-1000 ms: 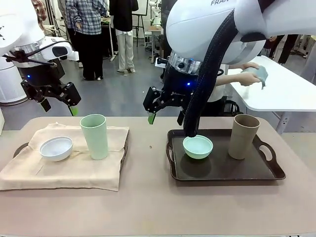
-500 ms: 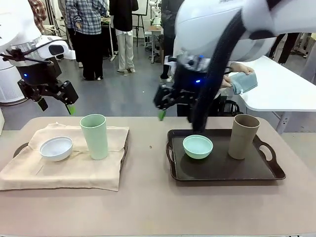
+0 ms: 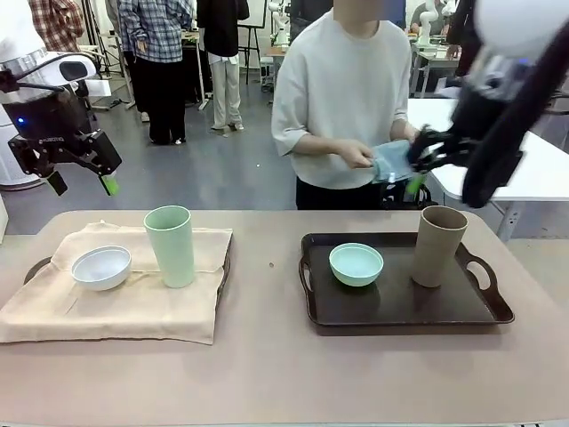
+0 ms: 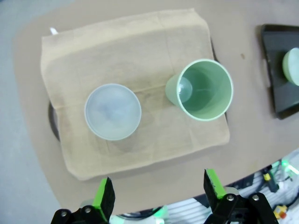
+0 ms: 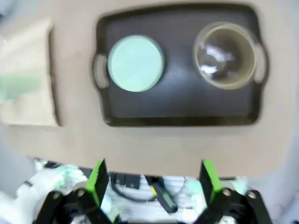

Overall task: Set up a tray with a mat and arrange the tableware.
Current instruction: Pick up the Picnic Bowl and Reusable plastic cup from the Handle tray in front of the human's position and hold them in the air.

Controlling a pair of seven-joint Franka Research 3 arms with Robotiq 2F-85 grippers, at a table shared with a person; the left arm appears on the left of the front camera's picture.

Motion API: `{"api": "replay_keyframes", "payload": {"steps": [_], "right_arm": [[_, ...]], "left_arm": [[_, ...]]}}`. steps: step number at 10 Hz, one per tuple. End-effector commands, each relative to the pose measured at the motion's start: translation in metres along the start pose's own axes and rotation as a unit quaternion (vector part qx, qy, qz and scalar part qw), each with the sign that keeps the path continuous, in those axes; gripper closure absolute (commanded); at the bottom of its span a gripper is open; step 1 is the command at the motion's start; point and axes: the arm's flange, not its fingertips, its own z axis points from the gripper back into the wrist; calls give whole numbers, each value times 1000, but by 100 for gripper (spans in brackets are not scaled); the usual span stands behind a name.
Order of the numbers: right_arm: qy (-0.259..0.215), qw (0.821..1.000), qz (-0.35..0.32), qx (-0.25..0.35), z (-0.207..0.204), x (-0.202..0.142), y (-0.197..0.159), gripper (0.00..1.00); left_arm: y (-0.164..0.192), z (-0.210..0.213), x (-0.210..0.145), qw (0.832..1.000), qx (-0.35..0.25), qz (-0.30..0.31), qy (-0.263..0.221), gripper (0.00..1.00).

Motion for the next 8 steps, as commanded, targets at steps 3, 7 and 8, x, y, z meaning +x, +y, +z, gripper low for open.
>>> {"api": "replay_keyframes", "payload": {"steps": [3, 7, 8], "right_arm": [[-7, 1000, -21, 5, 14, -10, -28, 0], [32, 986, -41, 156, 19, -14, -83, 0], [28, 974, -41, 220, 23, -21, -106, 0]], "left_arm": [[0, 0, 0, 1000, 0, 0, 0, 0], [36, 24, -8, 991, -119, 61, -13, 0], [54, 28, -13, 983, -155, 99, -16, 0]]}}
